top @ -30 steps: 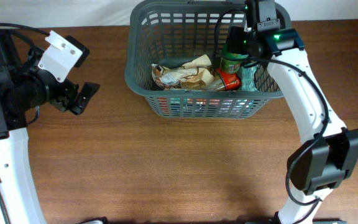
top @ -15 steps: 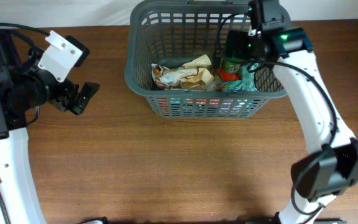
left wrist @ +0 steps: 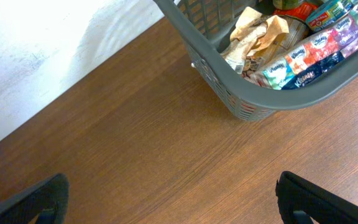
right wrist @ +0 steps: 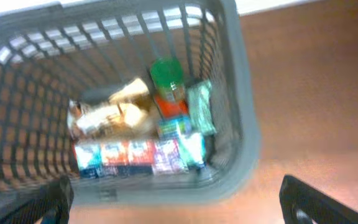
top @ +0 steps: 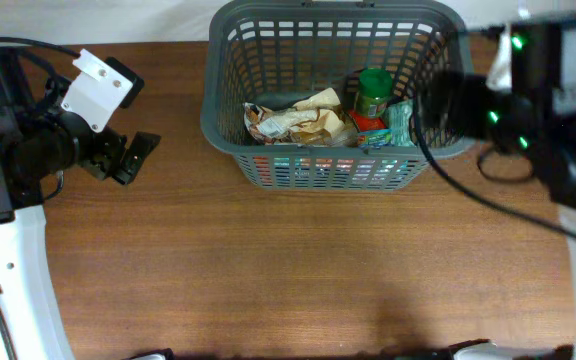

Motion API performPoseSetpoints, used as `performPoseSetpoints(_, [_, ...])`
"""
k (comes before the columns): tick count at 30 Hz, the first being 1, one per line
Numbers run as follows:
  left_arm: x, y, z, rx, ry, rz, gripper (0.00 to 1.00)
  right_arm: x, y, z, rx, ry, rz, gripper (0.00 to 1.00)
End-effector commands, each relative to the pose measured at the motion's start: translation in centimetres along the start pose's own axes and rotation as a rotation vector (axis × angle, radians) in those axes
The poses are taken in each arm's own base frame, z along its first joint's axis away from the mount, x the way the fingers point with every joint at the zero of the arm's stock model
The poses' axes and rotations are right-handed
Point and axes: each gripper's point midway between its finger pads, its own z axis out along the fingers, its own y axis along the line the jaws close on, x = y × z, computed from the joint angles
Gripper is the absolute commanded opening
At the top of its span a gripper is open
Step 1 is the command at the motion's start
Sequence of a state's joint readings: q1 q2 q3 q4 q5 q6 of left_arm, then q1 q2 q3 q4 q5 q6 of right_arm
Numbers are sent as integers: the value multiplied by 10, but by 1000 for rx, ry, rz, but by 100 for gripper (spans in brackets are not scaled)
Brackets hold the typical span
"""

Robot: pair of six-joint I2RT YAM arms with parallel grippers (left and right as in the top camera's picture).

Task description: Pack container

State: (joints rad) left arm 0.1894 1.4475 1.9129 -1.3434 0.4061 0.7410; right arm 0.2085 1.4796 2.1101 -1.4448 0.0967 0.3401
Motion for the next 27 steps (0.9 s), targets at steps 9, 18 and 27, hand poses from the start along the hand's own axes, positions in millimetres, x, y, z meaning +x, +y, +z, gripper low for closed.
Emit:
performPoseSetpoints(9, [3, 1, 1, -3, 8, 10, 99, 126, -15, -28, -132, -10, -49, 99])
performPoseSetpoints(18, [3, 1, 1, -3, 8, 10, 99, 191, -43, -74, -222, -77, 76, 99])
performPoseSetpoints(27, [3, 1, 1, -3, 8, 10, 99, 203, -60, -68, -153, -112, -18, 99])
